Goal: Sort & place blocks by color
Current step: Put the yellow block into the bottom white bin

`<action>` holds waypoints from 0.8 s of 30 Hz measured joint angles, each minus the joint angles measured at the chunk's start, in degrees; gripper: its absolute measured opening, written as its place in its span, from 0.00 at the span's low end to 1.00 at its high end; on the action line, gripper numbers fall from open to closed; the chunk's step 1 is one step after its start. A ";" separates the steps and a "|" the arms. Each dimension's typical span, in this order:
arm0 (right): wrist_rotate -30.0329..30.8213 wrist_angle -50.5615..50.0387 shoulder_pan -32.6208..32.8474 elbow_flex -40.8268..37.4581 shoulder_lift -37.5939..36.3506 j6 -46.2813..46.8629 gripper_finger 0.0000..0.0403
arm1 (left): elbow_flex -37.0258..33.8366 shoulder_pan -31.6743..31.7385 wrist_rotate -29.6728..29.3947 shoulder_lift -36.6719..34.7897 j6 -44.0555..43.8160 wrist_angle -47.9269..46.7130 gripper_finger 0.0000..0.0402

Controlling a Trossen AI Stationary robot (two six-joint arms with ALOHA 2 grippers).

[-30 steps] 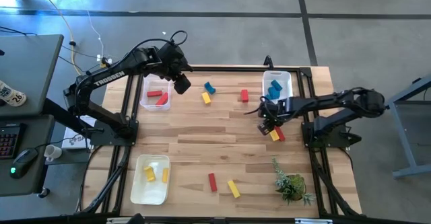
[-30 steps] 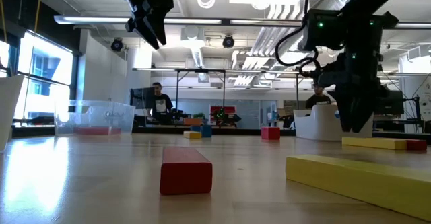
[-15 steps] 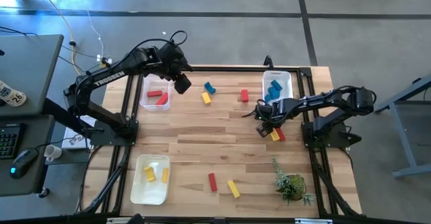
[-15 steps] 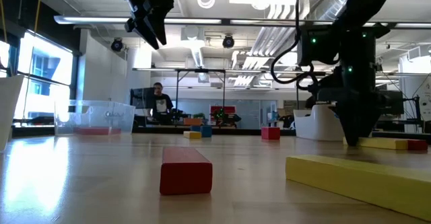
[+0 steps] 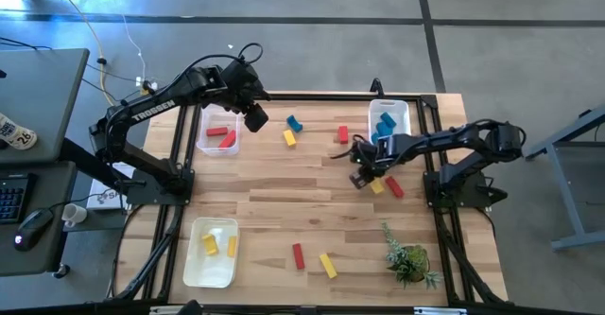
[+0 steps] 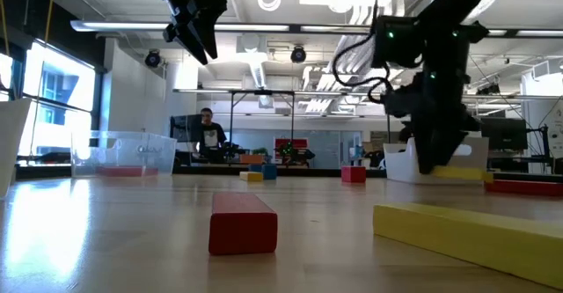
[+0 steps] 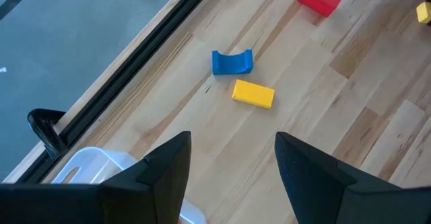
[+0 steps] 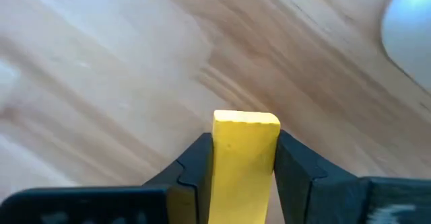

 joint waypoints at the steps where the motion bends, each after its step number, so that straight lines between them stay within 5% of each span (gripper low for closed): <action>1: -0.12 0.18 0.00 1.01 0.00 -0.73 0.24 | 0.00 0.00 0.00 0.00 0.02 -0.02 0.50; 24: 10.09 1.72 -3.13 27.10 -0.08 -12.33 0.24 | 0.00 -1.65 -0.76 0.00 -3.98 2.58 0.63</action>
